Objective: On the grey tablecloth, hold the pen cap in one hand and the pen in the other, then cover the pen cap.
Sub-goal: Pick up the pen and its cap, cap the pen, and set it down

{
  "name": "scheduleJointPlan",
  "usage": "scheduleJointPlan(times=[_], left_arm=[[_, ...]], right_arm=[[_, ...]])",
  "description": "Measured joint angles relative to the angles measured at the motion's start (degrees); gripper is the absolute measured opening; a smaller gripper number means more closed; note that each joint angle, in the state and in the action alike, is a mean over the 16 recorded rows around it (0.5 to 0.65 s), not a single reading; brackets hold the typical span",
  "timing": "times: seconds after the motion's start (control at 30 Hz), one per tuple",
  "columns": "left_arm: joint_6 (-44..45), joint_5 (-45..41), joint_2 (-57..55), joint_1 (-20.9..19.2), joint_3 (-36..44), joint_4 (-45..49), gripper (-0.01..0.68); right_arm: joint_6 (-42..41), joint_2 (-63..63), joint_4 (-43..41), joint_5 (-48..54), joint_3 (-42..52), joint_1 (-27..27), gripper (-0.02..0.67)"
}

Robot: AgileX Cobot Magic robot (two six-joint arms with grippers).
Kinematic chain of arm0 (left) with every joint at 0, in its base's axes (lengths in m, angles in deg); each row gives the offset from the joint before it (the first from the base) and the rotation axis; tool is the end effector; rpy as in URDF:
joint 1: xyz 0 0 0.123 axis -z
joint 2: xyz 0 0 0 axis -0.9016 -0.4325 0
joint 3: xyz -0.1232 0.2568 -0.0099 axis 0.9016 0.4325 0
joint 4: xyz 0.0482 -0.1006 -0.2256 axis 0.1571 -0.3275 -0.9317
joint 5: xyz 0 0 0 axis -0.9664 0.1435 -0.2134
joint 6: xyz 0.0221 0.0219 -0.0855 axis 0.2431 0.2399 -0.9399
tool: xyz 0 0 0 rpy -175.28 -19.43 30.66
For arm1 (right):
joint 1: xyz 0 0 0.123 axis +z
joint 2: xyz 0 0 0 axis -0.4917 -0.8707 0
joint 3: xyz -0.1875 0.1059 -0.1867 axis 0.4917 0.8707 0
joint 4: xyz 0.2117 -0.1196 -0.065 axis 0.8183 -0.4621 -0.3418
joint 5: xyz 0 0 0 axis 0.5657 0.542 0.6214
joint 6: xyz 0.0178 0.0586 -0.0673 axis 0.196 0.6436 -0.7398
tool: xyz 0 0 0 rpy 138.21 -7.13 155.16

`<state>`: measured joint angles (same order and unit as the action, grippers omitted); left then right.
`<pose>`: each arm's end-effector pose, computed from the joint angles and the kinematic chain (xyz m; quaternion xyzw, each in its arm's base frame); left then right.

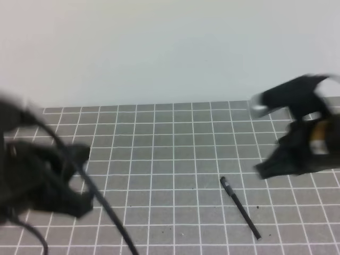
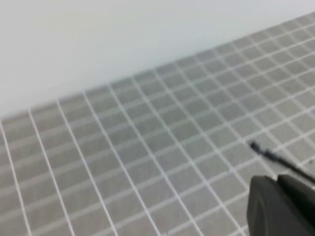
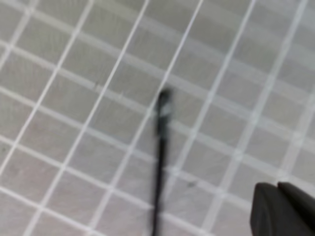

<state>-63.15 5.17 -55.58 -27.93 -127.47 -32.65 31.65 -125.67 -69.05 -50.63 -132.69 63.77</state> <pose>0.1320 -0.0945 0.3498 0.1970 0.8198 -0.1944 0.5013 0.2507 0.1434 0.3123 -0.2504 0.8746 -0.0077 0.4151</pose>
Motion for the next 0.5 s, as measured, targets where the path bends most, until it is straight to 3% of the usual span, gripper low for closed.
scheduleJointPlan(times=[0.27, 0.5], left_arm=[[-5.6, 18.3, 5.4, 0.0, 16.0, 3.1, -0.002], [-3.8, 32.5, 6.6, 0.0, 25.6, 4.8, -0.002]], right_arm=[[8.8, 19.9, -15.0, -11.0, 16.0, 0.0, -0.003], [30.5, 28.8, -38.2, -17.6, 31.1, 0.0, -0.003]])
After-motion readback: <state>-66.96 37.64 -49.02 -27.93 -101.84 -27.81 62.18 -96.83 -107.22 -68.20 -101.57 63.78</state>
